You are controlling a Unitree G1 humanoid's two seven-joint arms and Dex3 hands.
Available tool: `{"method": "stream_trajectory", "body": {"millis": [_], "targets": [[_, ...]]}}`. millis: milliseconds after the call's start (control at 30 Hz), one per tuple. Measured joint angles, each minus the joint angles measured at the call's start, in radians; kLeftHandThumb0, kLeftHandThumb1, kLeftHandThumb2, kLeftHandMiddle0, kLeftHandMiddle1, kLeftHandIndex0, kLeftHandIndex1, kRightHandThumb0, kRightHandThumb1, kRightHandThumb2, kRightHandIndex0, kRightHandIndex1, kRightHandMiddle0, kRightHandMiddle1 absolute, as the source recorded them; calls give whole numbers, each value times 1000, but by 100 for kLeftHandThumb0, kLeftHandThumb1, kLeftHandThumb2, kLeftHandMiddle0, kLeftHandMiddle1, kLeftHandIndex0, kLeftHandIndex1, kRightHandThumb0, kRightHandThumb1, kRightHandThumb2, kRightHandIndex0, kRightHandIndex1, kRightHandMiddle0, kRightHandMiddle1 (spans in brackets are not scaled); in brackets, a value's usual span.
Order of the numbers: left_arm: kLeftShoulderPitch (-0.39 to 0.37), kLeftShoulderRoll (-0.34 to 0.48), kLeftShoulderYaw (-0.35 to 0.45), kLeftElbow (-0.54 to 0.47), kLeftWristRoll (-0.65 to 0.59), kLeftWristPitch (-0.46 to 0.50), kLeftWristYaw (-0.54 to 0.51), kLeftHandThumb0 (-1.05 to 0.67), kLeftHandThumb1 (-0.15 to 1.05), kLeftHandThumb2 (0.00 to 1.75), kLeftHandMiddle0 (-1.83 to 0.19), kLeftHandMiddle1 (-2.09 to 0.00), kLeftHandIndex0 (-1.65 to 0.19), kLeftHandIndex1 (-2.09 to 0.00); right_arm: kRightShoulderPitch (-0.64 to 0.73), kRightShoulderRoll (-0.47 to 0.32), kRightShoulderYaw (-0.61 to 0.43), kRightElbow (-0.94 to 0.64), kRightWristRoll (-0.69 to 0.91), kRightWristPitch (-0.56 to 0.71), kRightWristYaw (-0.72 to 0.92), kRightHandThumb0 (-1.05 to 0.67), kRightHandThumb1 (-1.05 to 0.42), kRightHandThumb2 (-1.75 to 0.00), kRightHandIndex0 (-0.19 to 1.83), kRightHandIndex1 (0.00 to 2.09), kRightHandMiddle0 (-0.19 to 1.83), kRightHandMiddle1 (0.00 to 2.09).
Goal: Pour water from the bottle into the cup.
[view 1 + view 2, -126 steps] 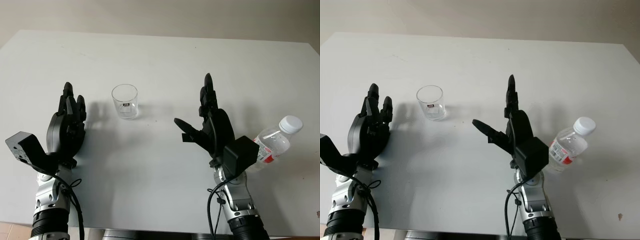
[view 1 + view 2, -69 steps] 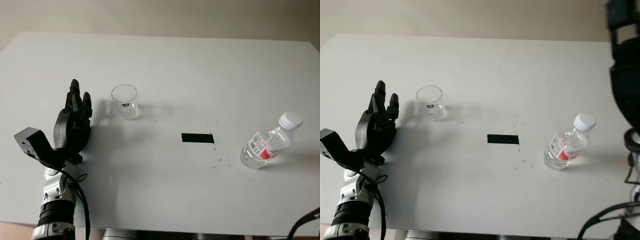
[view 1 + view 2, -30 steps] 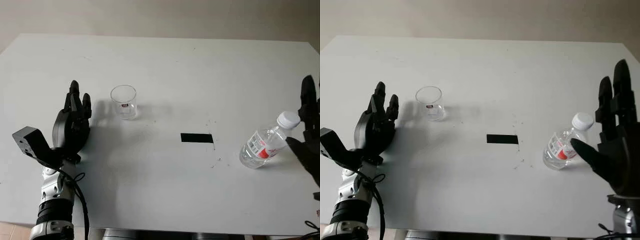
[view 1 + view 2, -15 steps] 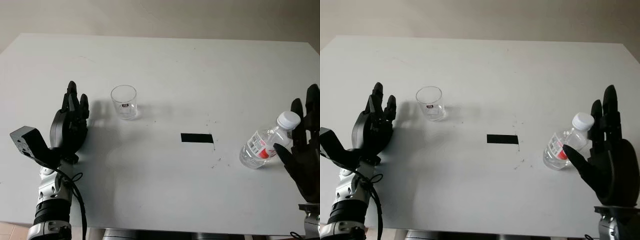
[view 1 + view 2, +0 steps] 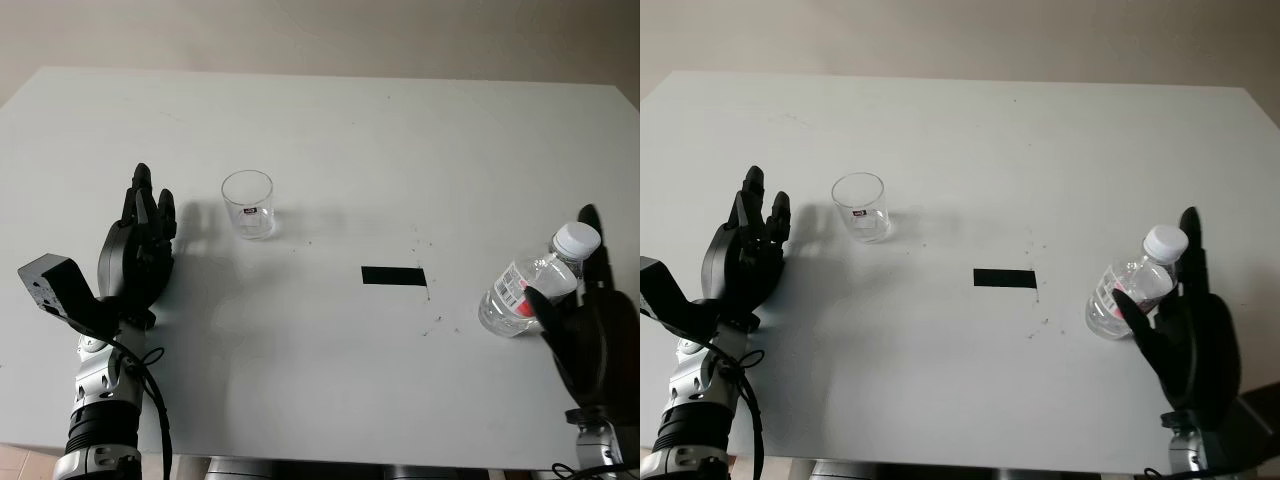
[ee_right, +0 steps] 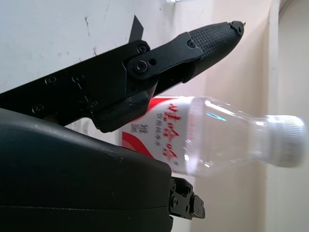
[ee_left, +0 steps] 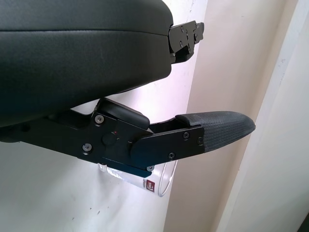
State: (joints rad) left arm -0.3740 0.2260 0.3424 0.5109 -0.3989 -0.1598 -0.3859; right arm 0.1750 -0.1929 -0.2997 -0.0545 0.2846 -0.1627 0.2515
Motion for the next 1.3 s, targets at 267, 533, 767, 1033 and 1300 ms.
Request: {"method": "stream_trajectory", "body": {"millis": [267, 533, 767, 1033, 1300], "targets": [[1, 6, 0, -1, 0, 0, 0, -86, 105, 60, 19, 0, 19, 0, -68, 0, 36, 98, -7, -2, 34, -95, -95, -6, -19, 0, -19, 0], [5, 6, 1, -5, 0, 0, -2, -86, 105, 59, 19, -1, 19, 0, -112, -33, 15, 192, -47, -76, 34, -87, -92, -4, -19, 0, -19, 0], [8, 6, 0, -12, 0, 3, 1, -85, 105, 61, 19, 0, 19, 0, -180, -17, -18, 247, -82, -81, -115, -57, -80, -4, 25, 25, 33, 30], [8, 6, 1, -13, 0, 1, 0, -85, 105, 60, 19, 0, 19, 0, -257, -21, -8, 354, -154, -124, -175, -53, -79, -6, 30, 206, 31, 206], [8, 6, 2, -14, 0, 2, 5, -84, 105, 60, 19, 0, 19, 0, -284, -68, 24, 386, -115, -99, -10, -47, -80, -5, 22, 209, 27, 209]]}}
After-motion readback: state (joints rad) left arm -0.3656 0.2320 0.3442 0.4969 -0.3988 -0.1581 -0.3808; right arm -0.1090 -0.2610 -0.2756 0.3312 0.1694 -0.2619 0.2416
